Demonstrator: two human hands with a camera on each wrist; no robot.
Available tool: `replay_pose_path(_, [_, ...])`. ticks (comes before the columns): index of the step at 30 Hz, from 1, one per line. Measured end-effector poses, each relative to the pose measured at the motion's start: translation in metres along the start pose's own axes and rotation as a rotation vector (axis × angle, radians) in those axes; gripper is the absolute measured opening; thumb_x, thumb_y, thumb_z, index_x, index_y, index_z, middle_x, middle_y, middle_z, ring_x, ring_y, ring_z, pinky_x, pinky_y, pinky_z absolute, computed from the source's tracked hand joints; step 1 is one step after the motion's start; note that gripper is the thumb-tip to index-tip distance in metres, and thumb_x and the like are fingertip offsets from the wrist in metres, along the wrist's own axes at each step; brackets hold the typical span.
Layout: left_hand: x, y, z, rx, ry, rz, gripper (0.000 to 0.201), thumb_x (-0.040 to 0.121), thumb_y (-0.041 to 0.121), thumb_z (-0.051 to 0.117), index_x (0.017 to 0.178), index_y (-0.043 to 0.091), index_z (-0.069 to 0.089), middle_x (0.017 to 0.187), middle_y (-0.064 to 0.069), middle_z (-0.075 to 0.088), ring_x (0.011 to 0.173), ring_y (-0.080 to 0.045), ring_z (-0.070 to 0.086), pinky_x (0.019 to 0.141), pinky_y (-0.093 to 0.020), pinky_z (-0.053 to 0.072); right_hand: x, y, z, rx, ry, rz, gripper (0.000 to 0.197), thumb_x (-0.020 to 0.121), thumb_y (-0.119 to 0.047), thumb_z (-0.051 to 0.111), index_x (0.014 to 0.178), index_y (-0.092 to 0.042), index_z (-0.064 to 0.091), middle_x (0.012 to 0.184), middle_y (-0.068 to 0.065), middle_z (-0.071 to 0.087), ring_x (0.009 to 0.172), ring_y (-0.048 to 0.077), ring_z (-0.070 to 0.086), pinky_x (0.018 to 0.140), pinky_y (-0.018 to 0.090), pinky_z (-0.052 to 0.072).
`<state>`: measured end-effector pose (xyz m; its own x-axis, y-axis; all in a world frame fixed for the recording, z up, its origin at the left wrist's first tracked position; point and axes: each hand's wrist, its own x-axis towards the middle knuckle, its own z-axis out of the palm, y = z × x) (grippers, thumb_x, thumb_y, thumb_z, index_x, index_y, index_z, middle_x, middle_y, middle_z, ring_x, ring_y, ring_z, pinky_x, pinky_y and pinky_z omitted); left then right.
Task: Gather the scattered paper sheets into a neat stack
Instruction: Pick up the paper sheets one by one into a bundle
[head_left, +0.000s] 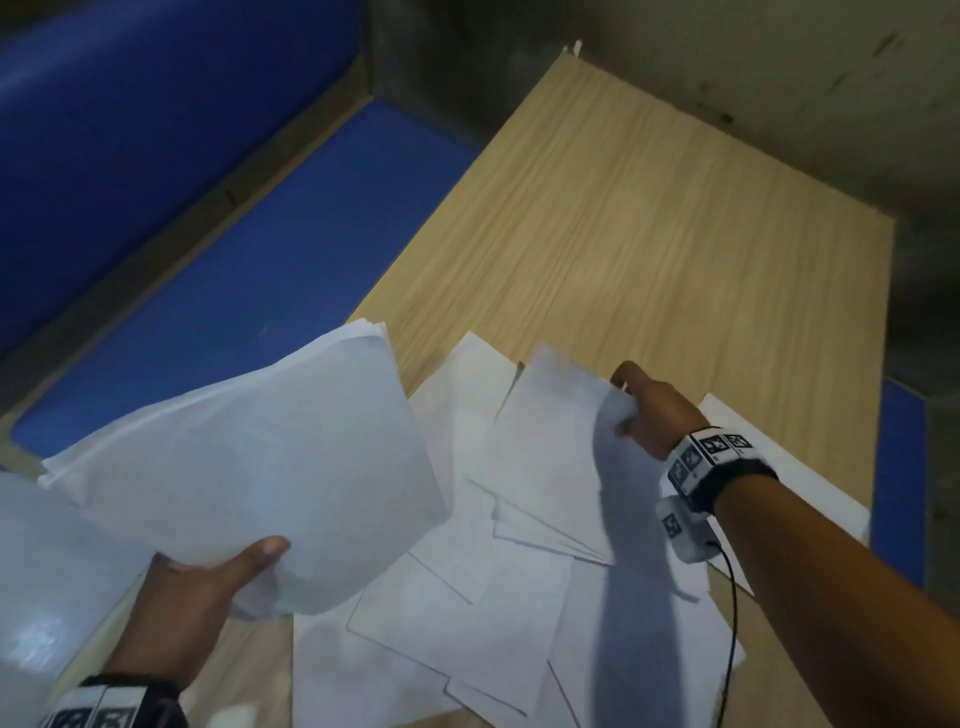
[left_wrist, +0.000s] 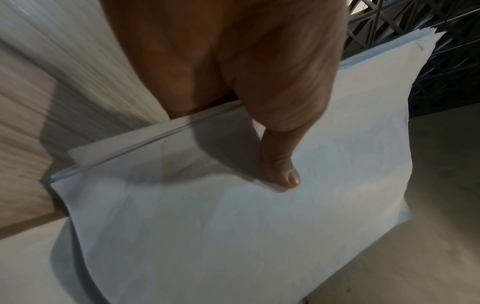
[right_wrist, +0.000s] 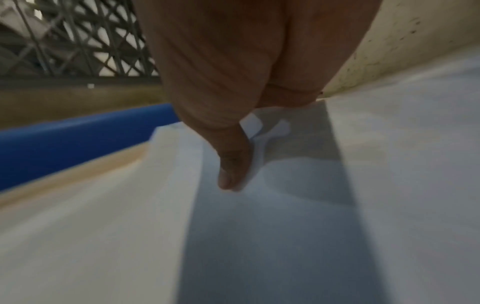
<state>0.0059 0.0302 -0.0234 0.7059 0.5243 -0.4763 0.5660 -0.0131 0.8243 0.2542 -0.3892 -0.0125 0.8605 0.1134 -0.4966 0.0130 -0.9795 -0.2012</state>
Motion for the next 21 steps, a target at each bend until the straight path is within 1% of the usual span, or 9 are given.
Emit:
replay_pose_path(2, [-0.001, 0.001, -0.001, 0.002, 0.005, 0.009, 0.046, 0.073, 0.000, 0.084, 0.116, -0.006, 0.068, 0.107, -0.016, 0.071, 0.105, -0.027, 0.065, 0.098, -0.038, 0.042, -0.017, 0.005, -0.010, 0.102, 0.064, 0.047, 0.059, 0.079, -0.010, 0.072, 0.127, -0.024, 0.041, 0.108, 0.015, 0.063, 0.090, 0.034, 0.064, 0.076, 0.041, 0.054])
replay_pose_path(4, [0.000, -0.001, -0.002, 0.007, 0.008, 0.019, 0.044, 0.074, 0.005, 0.084, 0.114, -0.006, 0.070, 0.107, -0.016, 0.072, 0.105, -0.027, 0.066, 0.101, -0.040, 0.043, -0.034, 0.011, -0.019, 0.156, 0.121, 0.049, 0.048, 0.078, -0.015, 0.075, 0.121, -0.013, 0.055, 0.112, 0.014, 0.065, 0.101, 0.034, 0.062, 0.078, 0.033, 0.046])
replay_pose_path(7, [0.000, -0.006, -0.008, 0.024, 0.008, 0.044, 0.047, 0.071, 0.018, 0.087, 0.112, -0.001, 0.072, 0.108, -0.015, 0.075, 0.107, -0.030, 0.069, 0.105, -0.050, 0.046, -0.061, 0.028, -0.027, 0.341, 0.179, 0.086, 0.034, 0.071, -0.022, 0.081, 0.101, -0.012, 0.068, 0.096, 0.007, 0.073, 0.092, 0.027, 0.066, 0.076, 0.035, 0.050])
replay_pose_path(9, [-0.001, -0.007, -0.011, 0.023, 0.013, 0.049, 0.053, 0.068, 0.027, 0.088, 0.109, -0.002, 0.072, 0.106, -0.016, 0.075, 0.106, -0.031, 0.070, 0.104, -0.053, 0.047, -0.081, 0.035, -0.027, 0.444, 0.239, 0.128, 0.038, 0.072, -0.023, 0.080, 0.106, -0.014, 0.067, 0.098, 0.005, 0.073, 0.093, 0.025, 0.066, 0.079, 0.037, 0.052])
replay_pose_path(13, [-0.007, -0.006, -0.014, -0.033, 0.023, 0.086, 0.068, 0.056, 0.038, 0.089, 0.108, -0.003, 0.072, 0.105, -0.014, 0.076, 0.105, -0.032, 0.070, 0.102, -0.055, 0.048, -0.127, 0.043, -0.010, 0.646, 0.355, 0.200, 0.037, 0.074, -0.011, 0.080, 0.108, -0.004, 0.066, 0.096, 0.008, 0.069, 0.091, 0.022, 0.063, 0.077, 0.031, 0.045])
replay_pose_path(15, [-0.009, -0.009, -0.016, -0.055, 0.005, 0.108, 0.076, 0.054, 0.040, 0.094, 0.116, 0.003, 0.070, 0.114, -0.007, 0.075, 0.110, -0.028, 0.069, 0.102, -0.055, 0.047, -0.144, 0.054, 0.014, 0.607, 0.307, 0.279, 0.036, 0.072, -0.011, 0.081, 0.103, -0.001, 0.067, 0.093, 0.010, 0.068, 0.089, 0.024, 0.063, 0.075, 0.030, 0.044])
replay_pose_path(17, [-0.012, -0.013, -0.019, -0.054, 0.007, 0.103, 0.079, 0.053, 0.045, 0.090, 0.117, 0.004, 0.070, 0.114, -0.006, 0.076, 0.108, -0.027, 0.070, 0.101, -0.055, 0.048, -0.157, 0.067, 0.045, 0.532, 0.231, 0.387, 0.039, 0.070, -0.012, 0.083, 0.104, 0.000, 0.067, 0.094, 0.013, 0.068, 0.088, 0.024, 0.061, 0.075, 0.030, 0.044])
replay_pose_path(19, [-0.017, -0.013, -0.021, -0.017, -0.006, 0.079, 0.078, 0.052, 0.048, 0.093, 0.108, -0.001, 0.073, 0.103, -0.013, 0.077, 0.099, -0.031, 0.073, 0.096, -0.056, 0.052, -0.168, 0.078, 0.078, 0.450, 0.181, 0.465, 0.045, 0.069, -0.011, 0.084, 0.107, 0.002, 0.065, 0.105, 0.019, 0.069, 0.092, 0.028, 0.062, 0.080, 0.032, 0.049])
replay_pose_path(21, [-0.022, -0.013, -0.021, -0.003, -0.027, 0.060, 0.066, 0.057, 0.043, 0.091, 0.100, -0.003, 0.075, 0.093, -0.019, 0.077, 0.090, -0.034, 0.074, 0.090, -0.054, 0.055, -0.176, 0.081, 0.103, 0.403, 0.155, 0.510, 0.047, 0.069, -0.006, 0.083, 0.110, 0.006, 0.062, 0.116, 0.022, 0.061, 0.092, 0.031, 0.061, 0.086, 0.035, 0.052])
